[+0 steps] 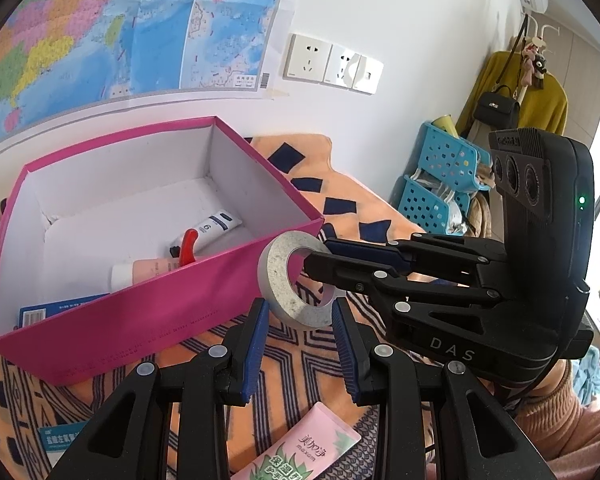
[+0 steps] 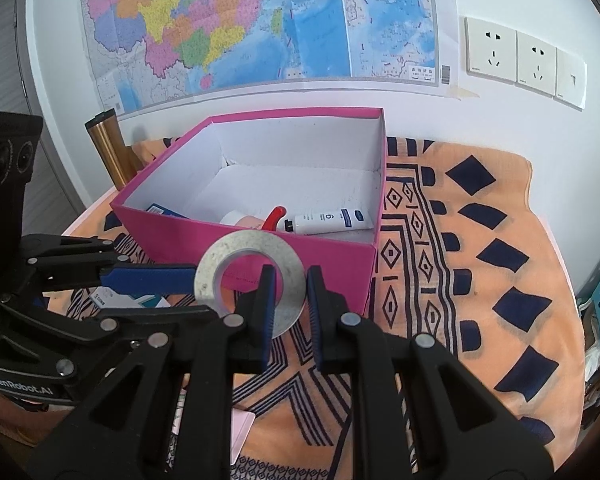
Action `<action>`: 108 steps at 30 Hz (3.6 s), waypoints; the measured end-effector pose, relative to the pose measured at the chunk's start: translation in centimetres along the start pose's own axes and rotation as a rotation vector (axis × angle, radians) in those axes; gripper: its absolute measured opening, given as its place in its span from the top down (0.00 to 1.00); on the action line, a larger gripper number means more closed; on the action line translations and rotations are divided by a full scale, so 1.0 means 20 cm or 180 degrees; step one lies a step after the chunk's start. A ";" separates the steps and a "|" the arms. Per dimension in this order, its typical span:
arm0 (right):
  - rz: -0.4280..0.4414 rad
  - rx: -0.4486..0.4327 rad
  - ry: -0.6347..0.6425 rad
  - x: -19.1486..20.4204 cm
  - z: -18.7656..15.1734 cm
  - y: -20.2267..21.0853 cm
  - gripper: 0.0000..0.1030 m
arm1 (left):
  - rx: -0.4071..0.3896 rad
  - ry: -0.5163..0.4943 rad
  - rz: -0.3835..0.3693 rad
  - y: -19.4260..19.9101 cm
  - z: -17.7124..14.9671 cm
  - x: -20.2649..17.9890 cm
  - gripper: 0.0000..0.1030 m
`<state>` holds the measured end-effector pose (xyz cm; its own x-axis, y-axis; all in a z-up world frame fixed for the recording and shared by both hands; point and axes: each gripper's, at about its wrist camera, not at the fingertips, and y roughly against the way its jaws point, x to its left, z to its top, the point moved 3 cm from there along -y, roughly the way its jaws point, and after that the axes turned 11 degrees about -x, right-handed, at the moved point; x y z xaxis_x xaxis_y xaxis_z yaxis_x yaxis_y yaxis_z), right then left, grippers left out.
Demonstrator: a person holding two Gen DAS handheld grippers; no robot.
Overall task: Organize rigid objects
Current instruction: 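Hold the tape roll with the right gripper at the box rim, then lower the tape roll into the magenta box and open the right gripper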
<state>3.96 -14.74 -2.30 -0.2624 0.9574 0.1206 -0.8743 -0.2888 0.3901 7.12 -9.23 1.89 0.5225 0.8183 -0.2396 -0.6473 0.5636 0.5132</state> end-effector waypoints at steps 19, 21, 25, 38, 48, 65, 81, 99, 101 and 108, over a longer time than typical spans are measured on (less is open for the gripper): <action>-0.0001 -0.0027 0.0019 0.00 0.03 0.00 0.83 | -0.0024 -0.0019 0.0012 0.01 0.02 0.00 0.69; -0.0002 -0.0027 0.0020 0.00 0.02 0.00 0.83 | -0.0028 -0.0019 0.0016 0.00 0.03 0.00 0.69; -0.0004 -0.0029 0.0026 0.00 0.02 0.00 0.83 | -0.0038 -0.0025 0.0014 0.00 0.03 0.00 0.69; -0.0006 -0.0061 0.0061 0.01 0.06 -0.01 0.83 | -0.0062 -0.0037 0.0037 0.00 0.05 0.01 0.69; -0.0008 -0.0064 0.0066 0.01 0.06 -0.02 0.83 | -0.0075 -0.0045 0.0049 -0.01 0.05 0.02 0.69; -0.0008 -0.0091 0.0091 0.00 0.10 -0.05 0.83 | -0.0090 -0.0011 0.0072 -0.04 0.09 0.05 0.69; -0.0007 -0.0094 0.0105 -0.01 0.12 -0.07 0.83 | -0.0106 -0.0004 0.0102 -0.06 0.11 0.06 0.69; -0.0011 -0.0065 0.0082 -0.05 0.19 -0.16 0.83 | -0.0103 -0.0036 0.0183 -0.13 0.17 0.10 0.69; -0.0013 -0.0048 0.0082 -0.06 0.20 -0.17 0.83 | -0.0089 -0.0026 0.0190 -0.14 0.18 0.12 0.69; -0.0074 0.0036 0.0068 -0.09 0.21 -0.27 0.83 | 0.0005 0.0088 0.0201 -0.23 0.20 0.18 0.69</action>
<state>10.84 -15.02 -0.70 -0.2509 0.9637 0.0918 -0.8757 -0.2664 0.4028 14.25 -9.26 2.00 0.4650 0.8551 -0.2295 -0.6776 0.5105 0.5293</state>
